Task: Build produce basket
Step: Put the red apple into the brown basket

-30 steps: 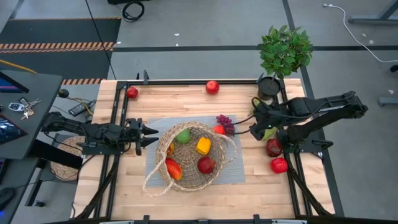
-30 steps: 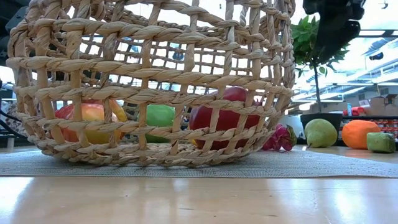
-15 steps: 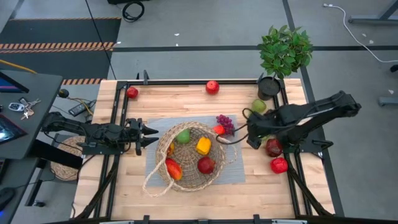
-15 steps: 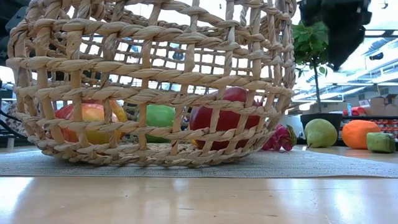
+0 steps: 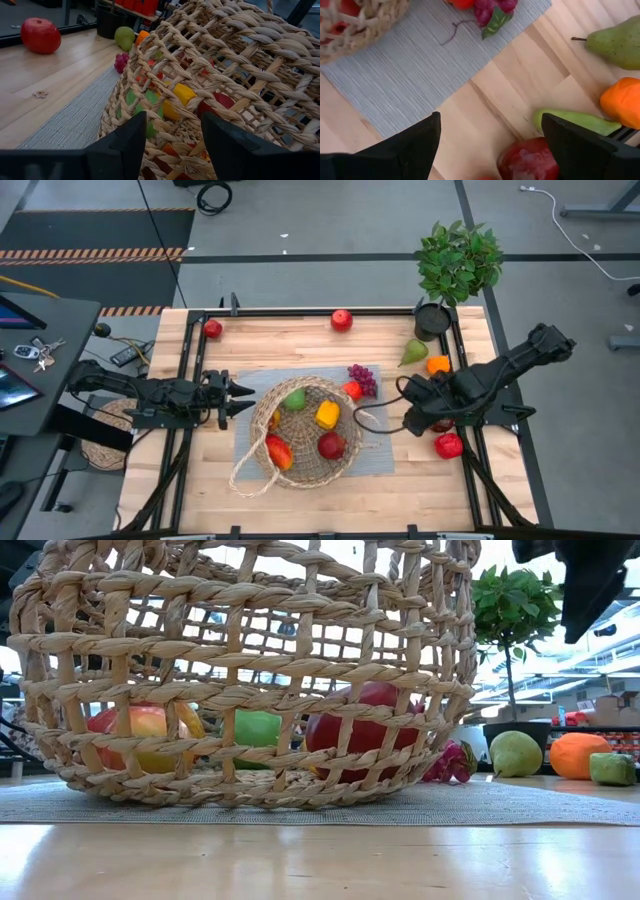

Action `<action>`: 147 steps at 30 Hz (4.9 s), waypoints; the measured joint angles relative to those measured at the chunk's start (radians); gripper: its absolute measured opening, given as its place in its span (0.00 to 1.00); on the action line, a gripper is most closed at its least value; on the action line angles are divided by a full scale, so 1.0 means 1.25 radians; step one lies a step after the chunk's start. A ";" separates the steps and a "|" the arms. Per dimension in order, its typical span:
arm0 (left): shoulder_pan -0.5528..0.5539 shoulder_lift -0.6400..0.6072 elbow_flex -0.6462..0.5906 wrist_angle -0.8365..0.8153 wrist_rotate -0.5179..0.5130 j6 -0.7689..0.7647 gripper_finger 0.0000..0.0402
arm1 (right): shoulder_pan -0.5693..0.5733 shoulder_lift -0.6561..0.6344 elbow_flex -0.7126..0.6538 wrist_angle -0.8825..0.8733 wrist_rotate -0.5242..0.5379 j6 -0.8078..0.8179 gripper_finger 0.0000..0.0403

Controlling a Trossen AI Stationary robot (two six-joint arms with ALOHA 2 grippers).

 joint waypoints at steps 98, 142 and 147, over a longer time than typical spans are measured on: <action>0.000 0.000 0.000 0.000 0.000 0.000 0.48 | 0.062 0.034 -0.216 -0.041 -0.197 0.416 0.93; 0.000 0.000 0.000 0.000 0.000 0.000 0.49 | 0.025 0.108 -0.160 0.129 -0.019 0.236 0.93; 0.000 0.000 0.000 0.000 0.000 0.000 0.49 | 0.025 0.128 -0.159 0.138 0.012 0.229 0.93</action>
